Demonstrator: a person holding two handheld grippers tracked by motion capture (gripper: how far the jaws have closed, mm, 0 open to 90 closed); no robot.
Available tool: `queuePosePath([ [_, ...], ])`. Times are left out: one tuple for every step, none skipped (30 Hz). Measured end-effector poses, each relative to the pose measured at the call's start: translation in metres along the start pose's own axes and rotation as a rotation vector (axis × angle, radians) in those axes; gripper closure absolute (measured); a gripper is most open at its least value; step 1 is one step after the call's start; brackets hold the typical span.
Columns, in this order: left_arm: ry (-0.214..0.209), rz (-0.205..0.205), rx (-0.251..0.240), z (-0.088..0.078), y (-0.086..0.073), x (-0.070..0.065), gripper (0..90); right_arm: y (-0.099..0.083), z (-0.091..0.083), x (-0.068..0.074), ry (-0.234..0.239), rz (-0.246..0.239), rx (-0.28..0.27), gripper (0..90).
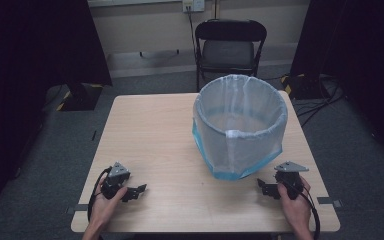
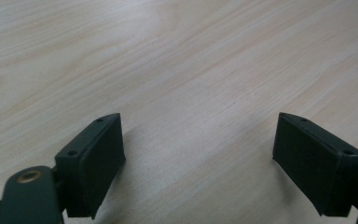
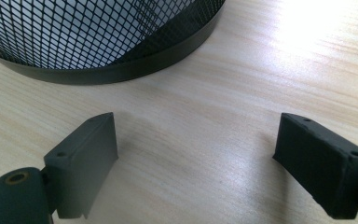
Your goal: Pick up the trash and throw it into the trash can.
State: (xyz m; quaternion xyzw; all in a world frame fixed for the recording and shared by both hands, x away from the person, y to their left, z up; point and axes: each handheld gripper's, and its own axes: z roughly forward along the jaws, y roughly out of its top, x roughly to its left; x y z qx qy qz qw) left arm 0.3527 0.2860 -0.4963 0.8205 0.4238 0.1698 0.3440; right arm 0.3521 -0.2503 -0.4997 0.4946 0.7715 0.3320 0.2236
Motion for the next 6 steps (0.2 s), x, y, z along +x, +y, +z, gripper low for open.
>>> queuePosePath([
  [0.000, 0.000, 0.000, 0.0000, 0.0000, 0.0000, 15.5, 0.0000, 0.0000, 0.0000, 0.000, 0.000, 0.000, 12.1],
  [0.009, -0.004, -0.004, 0.0008, 0.0000, -0.0017, 15.6, 0.0000, 0.0001, 0.0000, 0.000, 0.000, 0.000, 12.1],
  [0.013, -0.003, -0.005, 0.0006, -0.0004, -0.0017, 15.5, 0.0000, 0.0000, 0.0000, 0.000, 0.000, 0.000, 12.1],
  [0.011, 0.010, -0.016, 0.0009, -0.0017, -0.0005, 14.9, 0.0000, 0.0000, 0.0000, 0.000, 0.000, 0.000, 12.1],
  [0.010, 0.012, -0.019, 0.0008, -0.0025, -0.0001, 14.4, 0.0000, 0.0000, 0.0000, 0.000, 0.000, 0.000, 12.1],
  [0.010, 0.012, -0.019, 0.0008, -0.0025, -0.0001, 14.2, 0.0000, 0.0000, 0.0000, 0.000, 0.000, 0.000, 12.1],
])
